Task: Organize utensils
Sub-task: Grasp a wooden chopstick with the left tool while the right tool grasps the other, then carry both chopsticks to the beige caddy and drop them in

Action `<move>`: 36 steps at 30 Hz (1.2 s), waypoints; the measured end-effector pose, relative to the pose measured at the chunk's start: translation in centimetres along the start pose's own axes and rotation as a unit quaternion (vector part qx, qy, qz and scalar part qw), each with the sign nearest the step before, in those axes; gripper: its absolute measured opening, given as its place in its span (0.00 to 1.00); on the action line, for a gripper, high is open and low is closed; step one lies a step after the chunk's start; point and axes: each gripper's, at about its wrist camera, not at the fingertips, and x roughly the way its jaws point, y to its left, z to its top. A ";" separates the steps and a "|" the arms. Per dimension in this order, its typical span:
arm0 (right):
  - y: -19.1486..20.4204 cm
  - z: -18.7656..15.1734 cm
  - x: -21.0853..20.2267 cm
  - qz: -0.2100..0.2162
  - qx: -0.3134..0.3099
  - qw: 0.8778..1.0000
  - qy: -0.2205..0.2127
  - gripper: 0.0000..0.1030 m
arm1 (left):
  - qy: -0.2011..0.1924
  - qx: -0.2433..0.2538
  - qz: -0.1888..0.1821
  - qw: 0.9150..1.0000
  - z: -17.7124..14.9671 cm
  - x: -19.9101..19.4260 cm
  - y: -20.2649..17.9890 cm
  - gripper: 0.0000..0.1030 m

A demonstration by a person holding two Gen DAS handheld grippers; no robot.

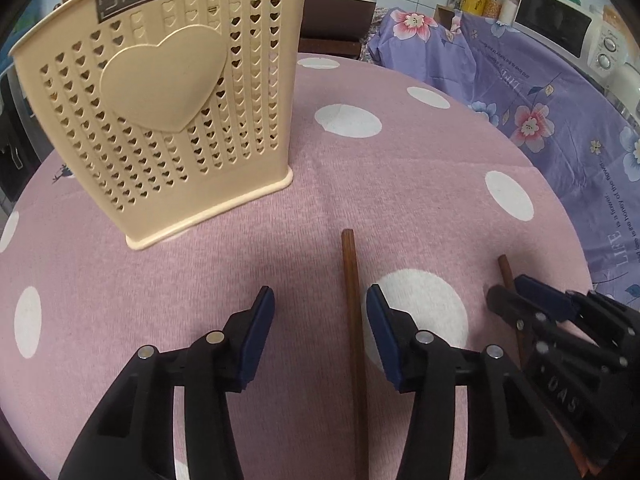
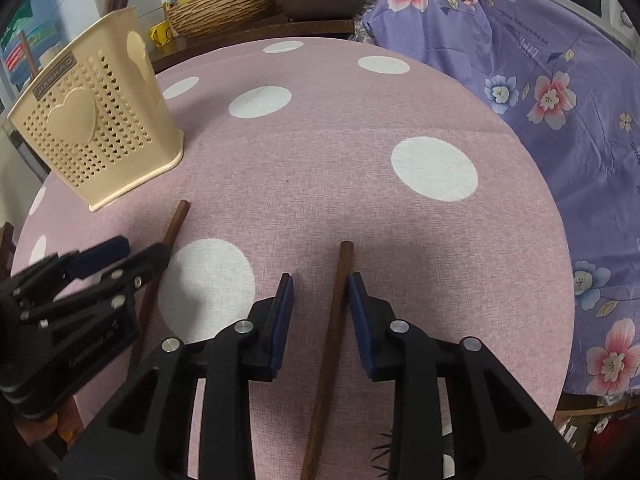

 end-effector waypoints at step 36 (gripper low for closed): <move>2.5 -0.3 -4.7 0.083 -0.059 0.991 -0.083 0.08 | -0.081 -0.013 -0.002 0.997 -0.1 -6.3 2.7 0.08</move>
